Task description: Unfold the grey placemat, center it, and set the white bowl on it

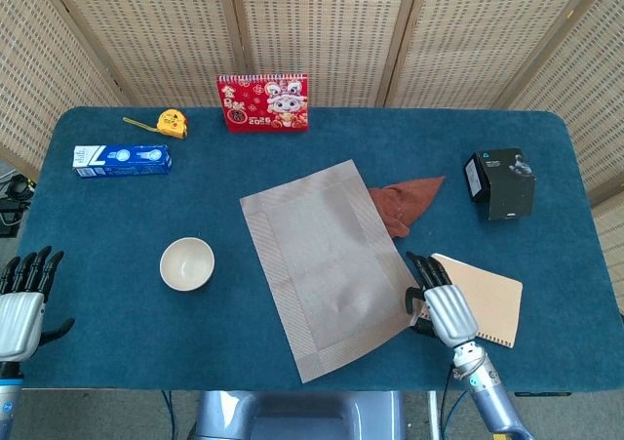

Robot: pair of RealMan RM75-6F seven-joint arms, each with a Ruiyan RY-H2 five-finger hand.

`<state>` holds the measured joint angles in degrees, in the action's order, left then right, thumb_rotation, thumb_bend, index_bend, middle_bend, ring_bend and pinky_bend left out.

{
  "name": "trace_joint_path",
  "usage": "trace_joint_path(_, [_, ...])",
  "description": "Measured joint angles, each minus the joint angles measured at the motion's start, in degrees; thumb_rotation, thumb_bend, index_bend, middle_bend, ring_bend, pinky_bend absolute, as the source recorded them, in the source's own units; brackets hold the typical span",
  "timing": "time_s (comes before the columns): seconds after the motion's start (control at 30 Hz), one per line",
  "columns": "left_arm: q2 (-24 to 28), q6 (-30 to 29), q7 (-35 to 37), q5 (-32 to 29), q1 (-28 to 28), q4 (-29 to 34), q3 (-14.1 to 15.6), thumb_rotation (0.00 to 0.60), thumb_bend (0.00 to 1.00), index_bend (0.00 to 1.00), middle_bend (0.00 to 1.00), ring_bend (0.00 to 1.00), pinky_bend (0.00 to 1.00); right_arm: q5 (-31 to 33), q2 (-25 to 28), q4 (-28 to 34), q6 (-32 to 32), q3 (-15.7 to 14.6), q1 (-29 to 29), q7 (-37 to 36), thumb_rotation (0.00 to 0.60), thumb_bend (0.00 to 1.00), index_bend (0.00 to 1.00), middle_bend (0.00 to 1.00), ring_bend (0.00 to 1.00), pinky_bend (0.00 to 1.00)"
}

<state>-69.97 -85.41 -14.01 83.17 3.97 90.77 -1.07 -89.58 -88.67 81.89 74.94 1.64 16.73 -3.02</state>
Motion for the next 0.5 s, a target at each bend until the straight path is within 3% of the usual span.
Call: trace_joint_path(0.5, [-0.1,0.3,-0.4,-0.3,0.0,-0.1,-0.2,0.600,0.12,0.00,0.00,0.00,0.00,4.2,6.3,2.0,-0.8,4.3,1.2,0.0,0.600,0.48,0.70,0.04,0.00,0.00])
